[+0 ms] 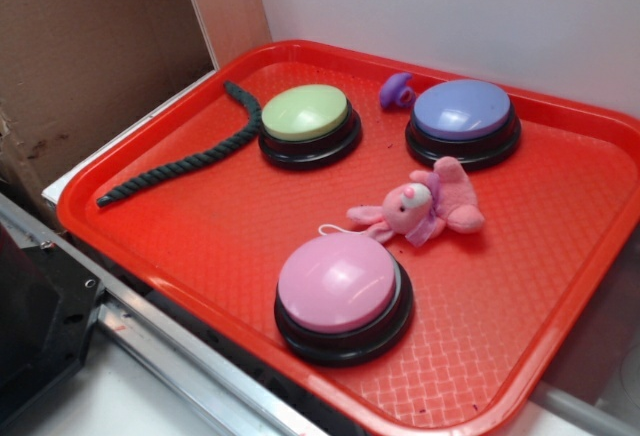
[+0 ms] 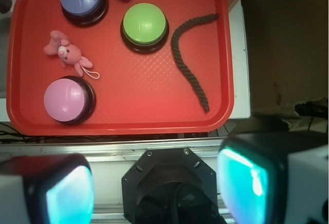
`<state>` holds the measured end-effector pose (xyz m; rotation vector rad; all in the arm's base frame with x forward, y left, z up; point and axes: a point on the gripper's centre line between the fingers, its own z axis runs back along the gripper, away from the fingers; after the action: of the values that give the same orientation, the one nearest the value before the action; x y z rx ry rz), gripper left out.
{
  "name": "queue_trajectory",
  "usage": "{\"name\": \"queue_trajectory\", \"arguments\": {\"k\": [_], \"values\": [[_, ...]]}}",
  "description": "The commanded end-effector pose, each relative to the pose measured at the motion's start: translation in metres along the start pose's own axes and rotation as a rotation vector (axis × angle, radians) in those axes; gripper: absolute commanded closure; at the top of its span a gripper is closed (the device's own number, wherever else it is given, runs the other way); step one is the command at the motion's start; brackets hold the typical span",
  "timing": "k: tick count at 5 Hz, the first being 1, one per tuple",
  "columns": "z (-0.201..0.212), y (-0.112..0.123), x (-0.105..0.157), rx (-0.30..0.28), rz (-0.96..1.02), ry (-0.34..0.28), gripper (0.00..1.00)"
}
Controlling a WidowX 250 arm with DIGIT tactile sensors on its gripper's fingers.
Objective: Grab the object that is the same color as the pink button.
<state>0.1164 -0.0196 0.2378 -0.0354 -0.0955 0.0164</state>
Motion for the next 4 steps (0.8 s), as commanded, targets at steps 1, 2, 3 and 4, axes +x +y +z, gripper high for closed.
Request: {"name": "queue_trajectory", "arguments": {"k": [1,2,3,4], "values": [[-0.031,-0.007,0.047,0.028,-0.091,0.066,0.0],[-0.042,-0.01,0.06,0.013,-0.13,0.056,0.0],[-0.069,-0.035,0.082,-0.013,-0.301,-0.002,0.0],[-0.1,-0.061,0.094,-0.032,-0.404,-0.068,0.0]]}}
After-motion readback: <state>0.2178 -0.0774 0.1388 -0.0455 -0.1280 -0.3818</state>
